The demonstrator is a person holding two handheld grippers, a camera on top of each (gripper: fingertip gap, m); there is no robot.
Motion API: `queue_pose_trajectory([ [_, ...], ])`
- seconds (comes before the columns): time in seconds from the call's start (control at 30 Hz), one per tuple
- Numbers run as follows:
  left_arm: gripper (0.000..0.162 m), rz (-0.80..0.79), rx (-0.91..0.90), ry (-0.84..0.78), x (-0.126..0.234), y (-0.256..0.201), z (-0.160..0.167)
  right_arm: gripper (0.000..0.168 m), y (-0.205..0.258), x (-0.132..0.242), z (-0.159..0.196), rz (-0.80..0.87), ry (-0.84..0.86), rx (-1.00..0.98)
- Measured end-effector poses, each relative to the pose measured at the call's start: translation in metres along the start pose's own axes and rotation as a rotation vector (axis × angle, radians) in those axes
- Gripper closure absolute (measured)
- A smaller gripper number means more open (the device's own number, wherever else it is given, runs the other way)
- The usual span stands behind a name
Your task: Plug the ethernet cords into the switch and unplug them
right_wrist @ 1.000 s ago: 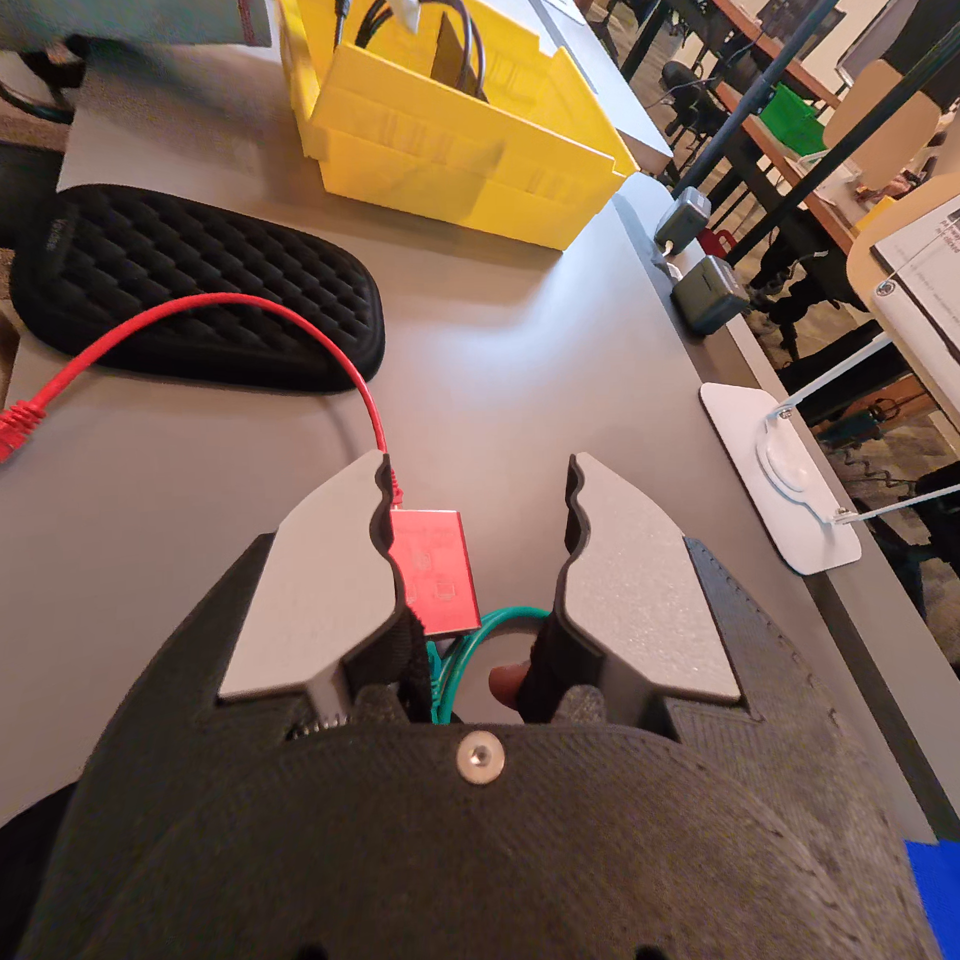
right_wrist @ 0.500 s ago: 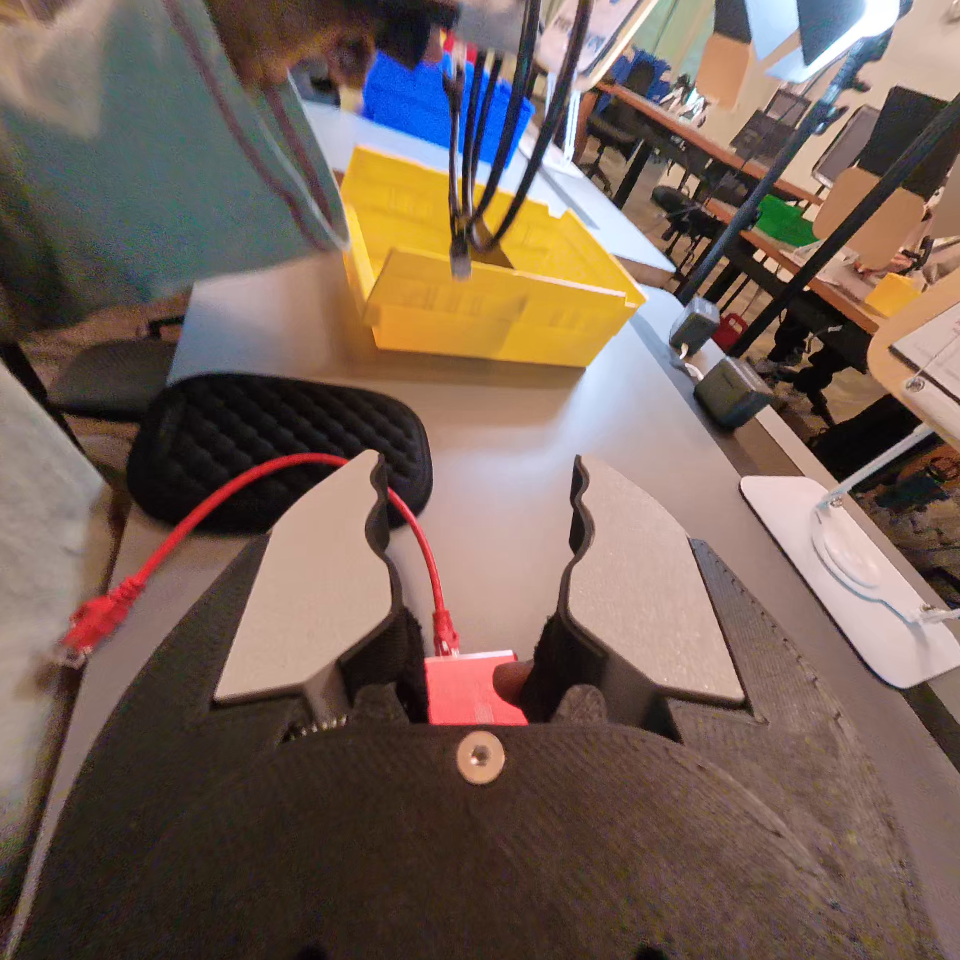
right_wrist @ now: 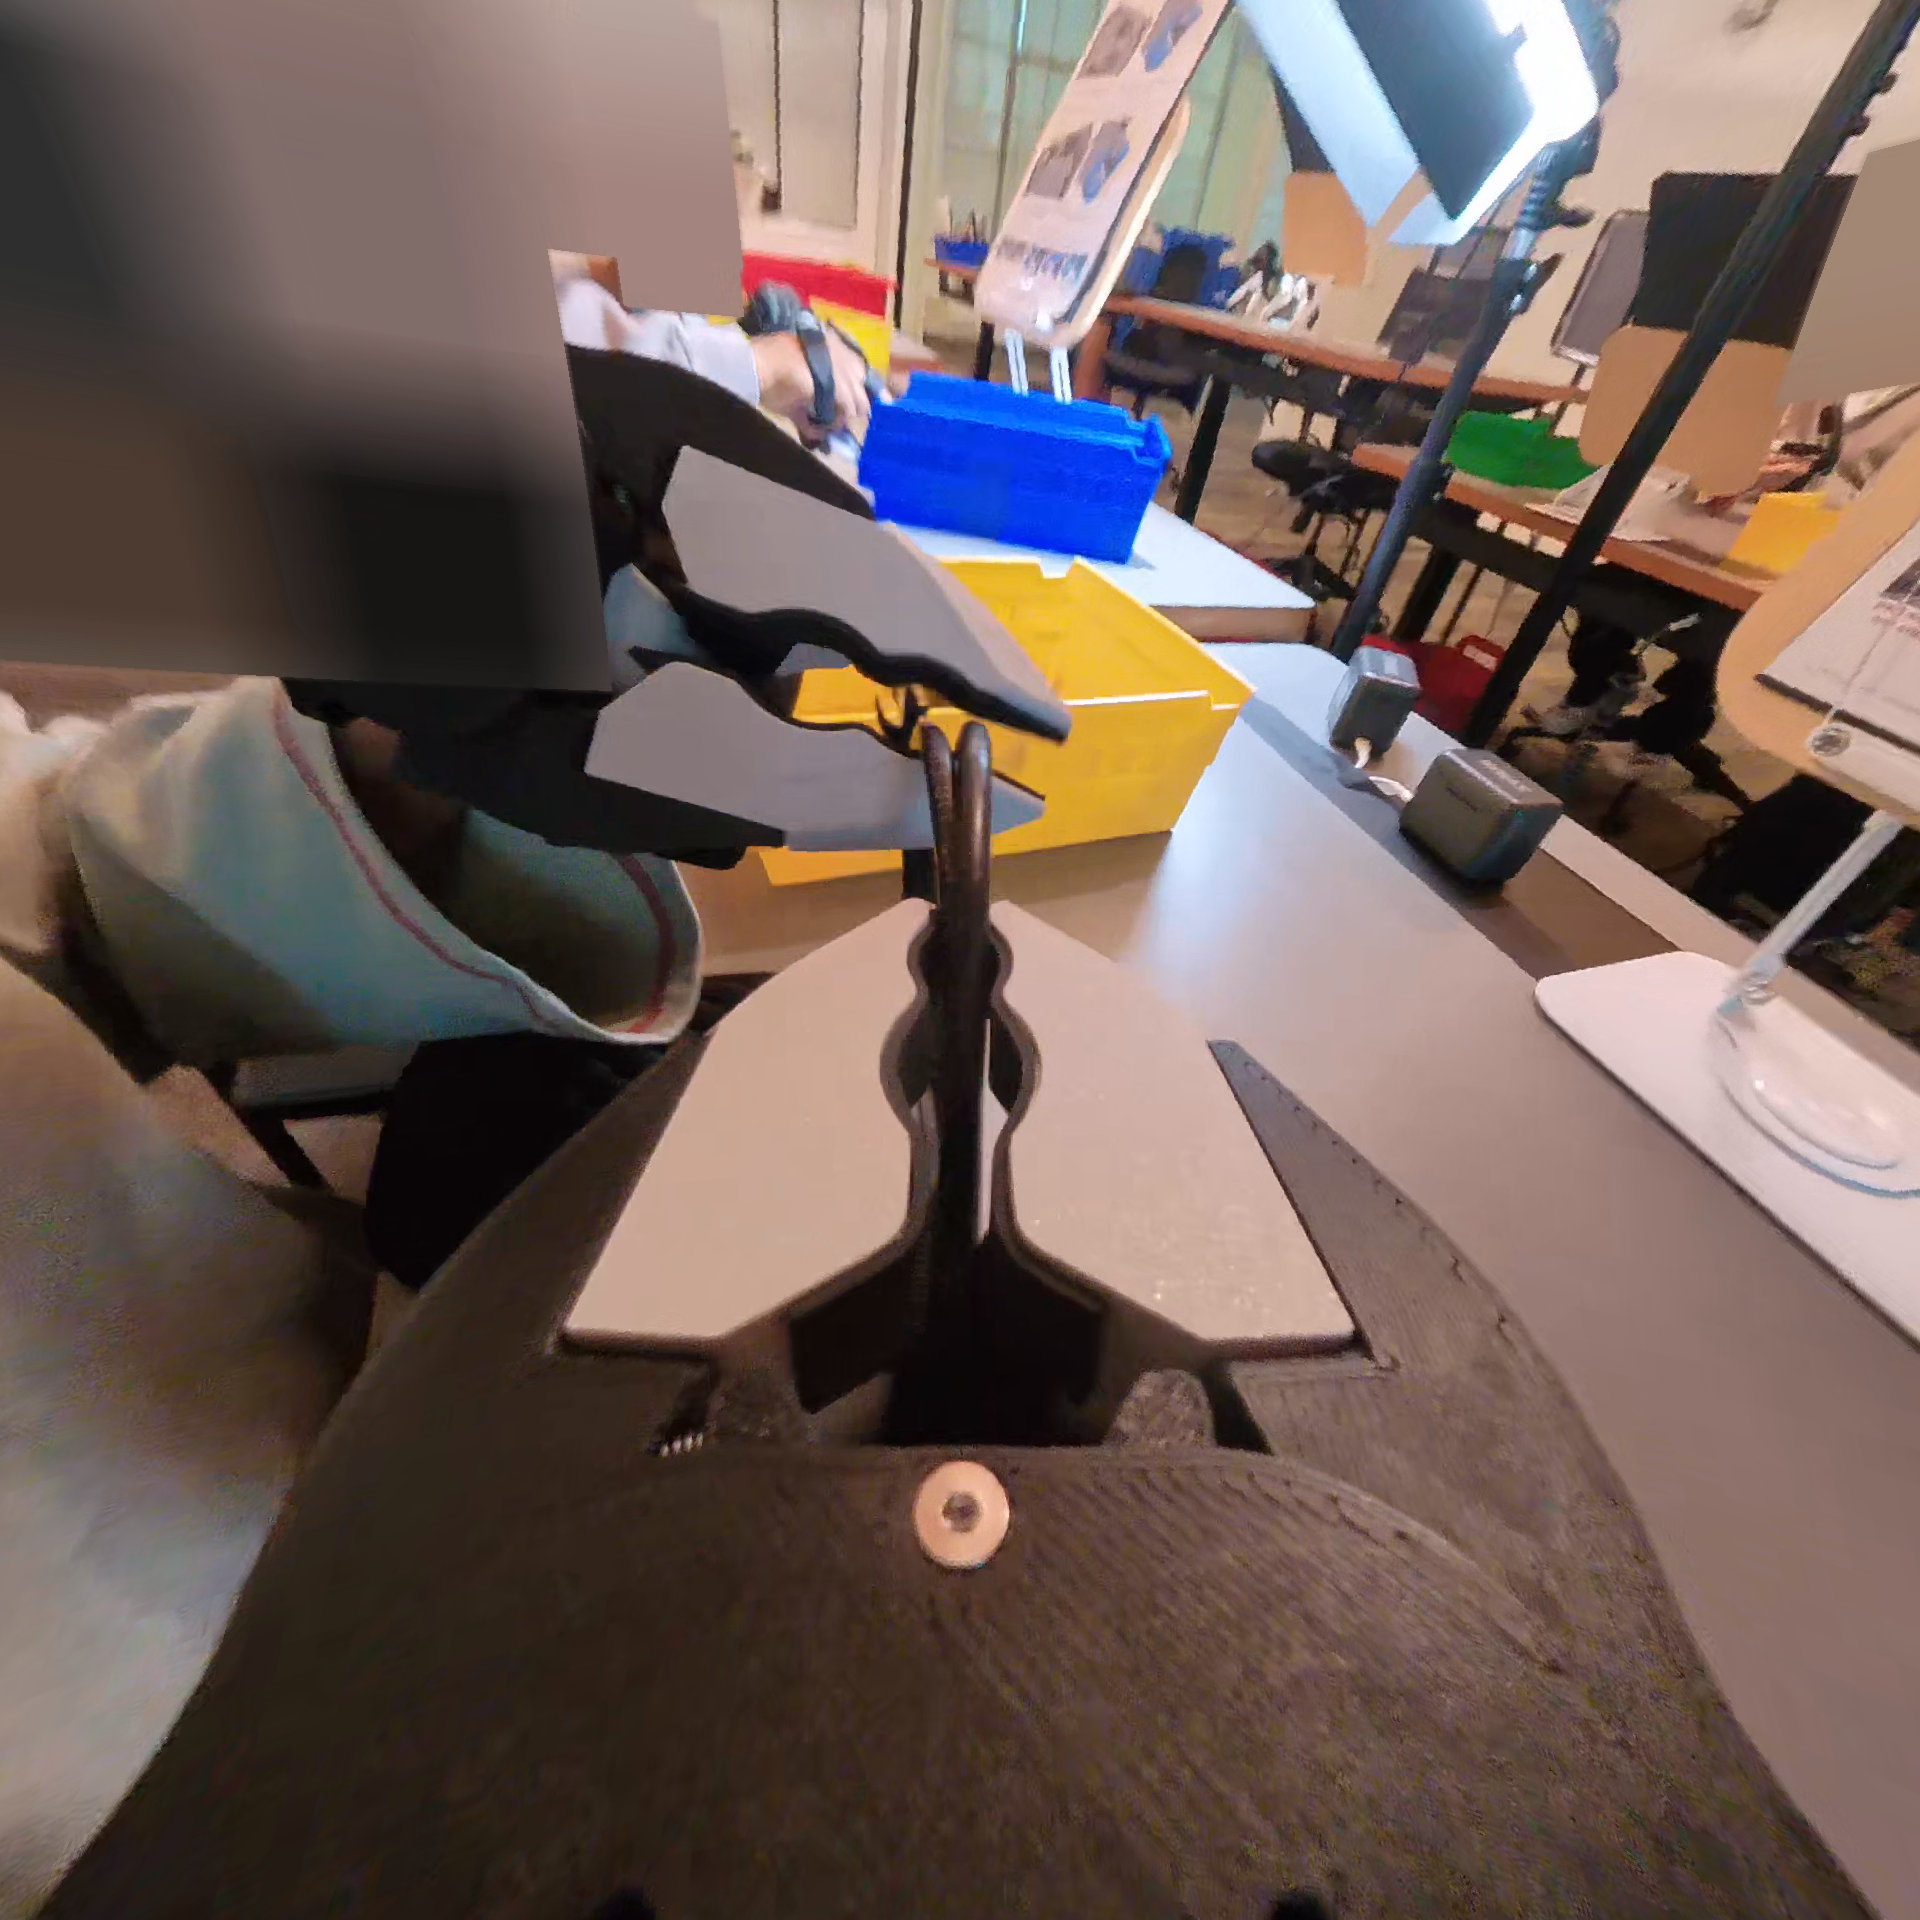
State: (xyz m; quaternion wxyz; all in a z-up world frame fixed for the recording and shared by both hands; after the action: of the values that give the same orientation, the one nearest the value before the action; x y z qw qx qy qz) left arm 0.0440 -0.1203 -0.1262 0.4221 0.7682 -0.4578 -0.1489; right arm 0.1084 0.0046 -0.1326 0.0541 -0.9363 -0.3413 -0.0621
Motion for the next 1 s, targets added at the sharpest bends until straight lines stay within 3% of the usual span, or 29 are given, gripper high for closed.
queue_pose_trajectory([
  [0.1, 0.118, -0.002, 0.18, -0.169, 0.01, 0.01, -0.003, 0.163, -0.01, 0.012, 0.007, -0.014, -0.126, -0.118],
  [0.2, 0.111, -0.108, 0.461, -0.42, 0.029, 0.026, 0.003, 0.163, -0.018, 0.027, 0.011, -0.043, -0.281, -0.193],
  [0.27, 0.112, -0.191, 0.763, -0.611, 0.037, 0.033, 0.02, 0.163, -0.022, 0.036, 0.013, -0.074, -0.376, -0.234],
  [0.33, 0.112, -0.068, 1.054, -0.714, 0.03, 0.027, 0.036, 0.163, -0.026, 0.042, 0.016, -0.1, -0.449, -0.286],
  [0.4, 0.112, 0.143, 1.195, -0.686, 0.013, 0.013, 0.043, 0.163, -0.028, 0.046, 0.019, -0.129, -0.511, -0.345],
  [0.5, 0.122, 0.253, 1.222, -0.707, -0.001, -0.001, 0.04, 0.163, -0.028, 0.046, 0.026, -0.152, -0.565, -0.42],
  [0.6, 0.155, 0.28, 1.147, -0.701, -0.008, -0.007, 0.033, 0.163, -0.025, 0.043, 0.034, -0.147, -0.578, -0.466],
  [0.73, 0.156, 0.4, 1.076, -0.701, -0.006, 0.006, 0.031, 0.163, -0.019, 0.042, 0.044, -0.152, -0.534, -0.479],
  [0.9, 0.156, 0.703, 0.968, -0.586, 0.002, 0.03, 0.031, 0.101, -0.013, 0.05, 0.053, -0.251, -0.274, -0.373],
  [1.0, 0.157, 0.914, 0.884, -0.462, 0.003, 0.033, 0.026, 0.102, -0.014, 0.062, 0.037, -0.185, -0.204, -0.14],
])
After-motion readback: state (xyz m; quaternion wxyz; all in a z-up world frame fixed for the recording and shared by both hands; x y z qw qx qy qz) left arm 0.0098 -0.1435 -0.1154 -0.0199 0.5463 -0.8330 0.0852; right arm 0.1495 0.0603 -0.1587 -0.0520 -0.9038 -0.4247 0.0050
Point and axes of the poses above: each gripper's, where its closed fingertips meet, x back along the fingers, z out of its underside, y = z × x across the jaws, the point moved 8 cm from there along x, back along the fingers, and after that the axes turned 4 degrees about -x, right-handed, at the moved point
